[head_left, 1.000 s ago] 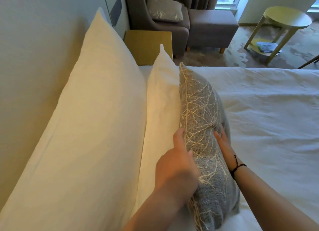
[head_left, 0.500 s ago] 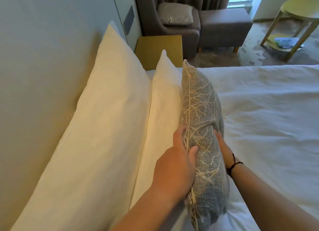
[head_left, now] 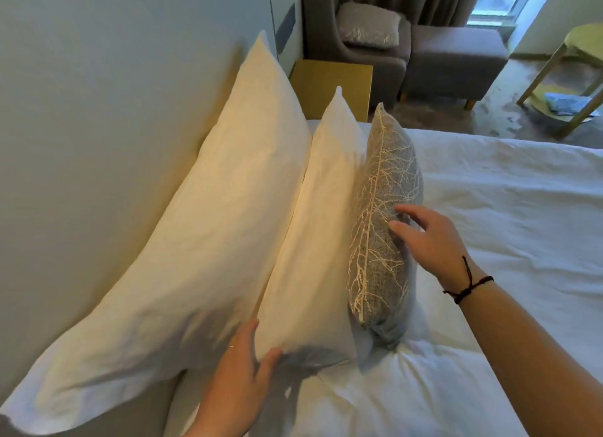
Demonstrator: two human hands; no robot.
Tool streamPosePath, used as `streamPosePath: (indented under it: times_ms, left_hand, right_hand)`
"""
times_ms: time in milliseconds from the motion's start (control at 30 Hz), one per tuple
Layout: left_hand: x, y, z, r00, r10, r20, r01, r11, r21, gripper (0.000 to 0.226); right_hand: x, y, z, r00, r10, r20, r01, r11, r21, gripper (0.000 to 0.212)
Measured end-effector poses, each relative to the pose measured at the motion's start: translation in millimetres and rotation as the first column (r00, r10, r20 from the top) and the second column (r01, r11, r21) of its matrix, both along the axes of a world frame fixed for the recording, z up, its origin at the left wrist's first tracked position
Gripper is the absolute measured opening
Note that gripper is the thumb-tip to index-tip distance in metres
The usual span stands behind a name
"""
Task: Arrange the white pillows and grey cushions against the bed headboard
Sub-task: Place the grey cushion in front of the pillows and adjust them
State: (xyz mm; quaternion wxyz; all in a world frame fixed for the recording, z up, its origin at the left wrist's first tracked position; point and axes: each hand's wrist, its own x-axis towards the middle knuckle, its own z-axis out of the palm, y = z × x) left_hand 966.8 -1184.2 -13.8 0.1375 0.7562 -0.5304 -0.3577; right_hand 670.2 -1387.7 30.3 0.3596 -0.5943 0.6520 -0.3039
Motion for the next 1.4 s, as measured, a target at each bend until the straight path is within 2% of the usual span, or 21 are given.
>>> streamPosePath:
  times_ms: [67, 100, 167, 233, 267, 367, 467, 700, 900, 967, 1067, 1133, 1233, 1300, 1400]
  left_hand:
    - [4.5, 13.2, -6.4, 0.989, 0.084, -0.122, -0.088, 0.996, -0.028, 0.062]
    - [8.3, 17.6, -9.8, 0.987, 0.084, -0.135, -0.089, 0.996, -0.029, 0.065]
    - [17.0, 23.4, -14.0, 0.999, 0.035, -0.037, -0.035, 0.999, 0.001, 0.055]
    - [26.7, 26.1, -10.6, 0.989, -0.042, 0.142, 0.038, 0.999, 0.029, 0.015]
    - [31.4, 27.6, -7.7, 0.977, -0.069, 0.202, 0.064, 0.997, 0.032, 0.016]
    - [43.1, 36.6, -0.5, 0.928, -0.125, 0.352, 0.125, 0.992, 0.022, 0.042]
    - [46.2, 50.2, 3.0, 0.9, -0.182, 0.396, 0.179, 0.983, 0.044, 0.043]
    - [44.8, 52.9, 8.9, 0.942, -0.151, 0.298, 0.141, 0.988, 0.055, 0.044]
    - [72.1, 71.7, 22.6, 0.936, -0.01, 0.352, -0.001, 0.999, 0.033, 0.035]
    - [77.4, 77.7, 35.3, 0.92, 0.044, 0.389, -0.031, 0.999, -0.04, 0.027]
    - [85.1, 75.3, 62.7, 0.868, 0.171, 0.466, 0.005, 0.936, -0.352, 0.004]
    - [93.5, 67.0, 79.1, 0.801, 0.217, 0.558, 0.052, 0.903, -0.426, 0.028]
    - [108.8, 52.9, 100.8, 0.704, 0.223, 0.675, 0.008, 0.947, -0.321, 0.054]
    - [121.9, 49.8, 106.1, 0.679, 0.188, 0.709, -0.04, 0.975, -0.219, 0.048]
    - [143.1, 56.7, 104.9, 0.675, 0.218, 0.705, -0.092, 0.973, -0.213, 0.025]
  right_hand:
    - [22.1, 10.6, 15.9, 0.988, 0.124, -0.088, -0.13, 0.989, -0.067, 0.038]
    - [33.2, 14.8, 21.4, 0.979, 0.172, -0.108, -0.179, 0.982, -0.06, 0.038]
    - [52.0, 20.4, 27.8, 0.958, 0.238, -0.157, -0.239, 0.971, 0.015, 0.041]
    - [65.8, 25.5, 30.0, 0.929, 0.261, -0.261, -0.256, 0.965, 0.051, 0.045]
    - [71.6, 28.5, 30.1, 0.917, 0.262, -0.303, -0.263, 0.964, 0.036, 0.046]
    - [83.3, 36.7, 24.4, 0.89, 0.285, -0.357, -0.3, 0.954, 0.013, 0.047]
    - [87.2, 42.0, 12.2, 0.851, 0.32, -0.416, -0.328, 0.943, 0.054, 0.048]
    - [84.0, 44.4, 0.5, 0.826, 0.347, -0.443, -0.379, 0.925, 0.019, 0.044]
    - [67.7, 53.7, -1.8, 0.828, 0.322, -0.458, -0.378, 0.925, -0.033, 0.045]
    - [63.1, 59.9, -2.3, 0.826, 0.32, -0.465, -0.381, 0.923, -0.042, 0.047]
    - [58.0, 66.9, -3.8, 0.836, 0.31, -0.453, -0.367, 0.93, -0.041, 0.049]
    - [57.6, 70.5, -3.3, 0.864, 0.286, -0.415, -0.33, 0.943, -0.037, 0.05]
    - [58.2, 78.8, -1.2, 0.901, 0.247, -0.357, -0.274, 0.961, -0.027, 0.057]
    - [54.3, 85.4, 0.0, 0.931, 0.206, -0.302, -0.218, 0.976, -0.006, 0.066]
    - [47.0, 92.2, 2.3, 0.957, 0.157, -0.244, -0.145, 0.987, 0.067, 0.075]
